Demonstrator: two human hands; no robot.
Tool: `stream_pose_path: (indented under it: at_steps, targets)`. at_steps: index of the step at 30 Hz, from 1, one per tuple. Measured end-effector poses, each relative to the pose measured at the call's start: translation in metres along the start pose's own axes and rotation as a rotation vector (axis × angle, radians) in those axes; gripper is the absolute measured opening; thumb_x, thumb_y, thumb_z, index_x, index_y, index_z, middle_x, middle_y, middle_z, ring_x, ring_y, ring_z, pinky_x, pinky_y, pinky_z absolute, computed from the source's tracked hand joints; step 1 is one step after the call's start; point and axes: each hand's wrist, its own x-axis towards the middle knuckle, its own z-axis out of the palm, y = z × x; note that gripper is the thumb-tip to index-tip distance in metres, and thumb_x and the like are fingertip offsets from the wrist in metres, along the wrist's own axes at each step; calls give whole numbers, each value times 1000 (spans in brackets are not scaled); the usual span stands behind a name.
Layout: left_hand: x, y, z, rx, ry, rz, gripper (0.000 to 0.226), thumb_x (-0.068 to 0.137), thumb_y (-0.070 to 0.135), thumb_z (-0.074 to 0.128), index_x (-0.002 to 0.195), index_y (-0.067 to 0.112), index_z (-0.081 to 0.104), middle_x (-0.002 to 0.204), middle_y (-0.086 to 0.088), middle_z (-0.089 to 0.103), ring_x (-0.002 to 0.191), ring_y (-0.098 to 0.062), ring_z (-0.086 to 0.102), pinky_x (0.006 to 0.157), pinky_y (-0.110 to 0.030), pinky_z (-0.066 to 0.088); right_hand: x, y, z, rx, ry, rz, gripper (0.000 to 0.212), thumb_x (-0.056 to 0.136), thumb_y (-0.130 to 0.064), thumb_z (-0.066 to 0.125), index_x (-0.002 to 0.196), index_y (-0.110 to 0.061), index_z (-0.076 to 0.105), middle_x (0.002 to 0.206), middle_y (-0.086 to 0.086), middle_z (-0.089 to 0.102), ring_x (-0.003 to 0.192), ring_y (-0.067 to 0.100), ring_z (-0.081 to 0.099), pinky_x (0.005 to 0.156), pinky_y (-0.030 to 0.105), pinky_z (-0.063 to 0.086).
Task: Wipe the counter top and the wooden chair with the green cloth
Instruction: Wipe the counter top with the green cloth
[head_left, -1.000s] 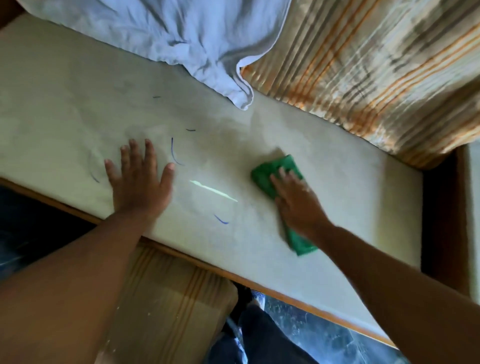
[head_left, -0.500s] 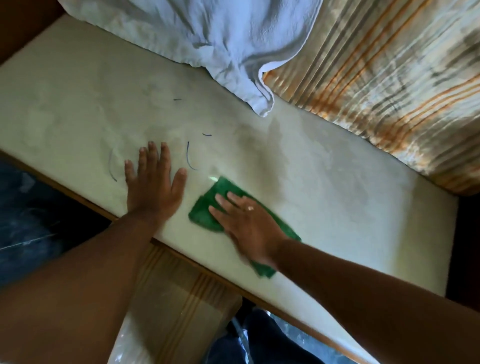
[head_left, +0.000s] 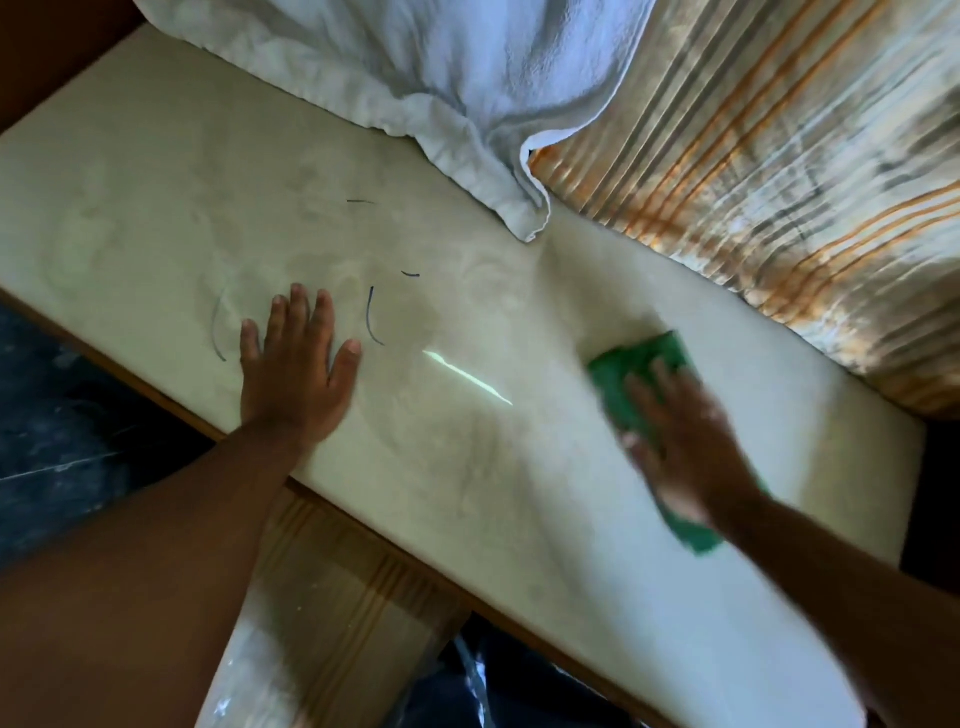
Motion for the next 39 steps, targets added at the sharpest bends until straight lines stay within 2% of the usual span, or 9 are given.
stream_pose_path:
  at_steps: [2, 4, 10, 14, 18, 23, 31, 36, 39]
  targets:
    - [2, 0, 1, 6, -3, -2, 73, 98, 57, 16, 158, 15, 16, 167, -15, 13, 153, -32, 10, 121, -56, 3, 46, 18, -11, 9, 0, 283, 71, 93, -61, 19, 153, -25, 26, 160, 19, 21, 145, 42, 19, 118, 54, 17]
    - [2, 0, 1, 8, -1, -3, 73, 98, 56, 16, 158, 15, 16, 167, -15, 12, 154, -32, 10, 121, -55, 2, 81, -5, -16, 23, 23, 352, 65, 96, -56, 22, 155, -27, 16, 162, 17, 12, 148, 39, 9, 119, 52, 11]
    - [0, 1, -1, -5, -18, -20, 70, 99, 53, 15, 159, 18, 14, 168, -12, 10, 154, -29, 7, 122, -53, 1, 14, -179, 20, 63, -5, -307, 60, 96, -46, 34, 152, -26, 26, 160, 10, 24, 147, 34, 17, 118, 52, 9]
    - [2, 0, 1, -16, -10, -21, 69, 99, 52, 17, 158, 18, 17, 167, -12, 13, 154, -29, 9, 122, -54, 3, -26, -153, 19, 18, -125, -604, 64, 95, -50, 38, 152, -26, 23, 160, 7, 23, 147, 29, 20, 118, 49, 11]
    - [1, -2, 1, -19, -10, -17, 68, 99, 53, 17, 158, 18, 17, 167, -13, 13, 154, -30, 10, 122, -54, 3, 58, -102, 0, -135, -68, -336, 61, 97, -47, 22, 153, -22, 21, 158, 16, 27, 146, 36, 23, 117, 52, 23]
    - [1, -1, 1, -7, -17, -9, 69, 99, 54, 16, 158, 18, 17, 167, -13, 13, 153, -31, 11, 121, -55, 3, 121, -93, -12, -71, -24, 16, 61, 100, -50, 19, 155, -25, 12, 162, 16, 12, 149, 36, 11, 119, 48, 15]
    - [-3, -1, -2, -7, -70, 7, 77, 97, 61, 9, 160, 16, 6, 168, -15, 3, 154, -32, 0, 121, -54, -6, -25, -170, 5, -31, -205, -543, 61, 95, -50, 36, 152, -31, 23, 160, 4, 25, 146, 27, 21, 118, 50, 19]
    - [22, -47, -16, -11, 12, 8, 75, 98, 60, 18, 159, 16, 11, 167, -15, 10, 154, -33, 5, 121, -53, -6, 101, -170, -13, -33, -66, -555, 53, 94, -33, 54, 144, -17, 46, 149, 14, 45, 135, 37, 43, 111, 51, 31]
    - [45, -92, -25, 52, 51, -129, 74, 100, 61, 14, 159, 16, 11, 167, -16, 10, 154, -35, 5, 120, -53, -7, 195, -191, -27, -54, -16, -405, 53, 100, -30, 42, 150, -15, 34, 156, 17, 33, 144, 32, 30, 119, 38, 16]
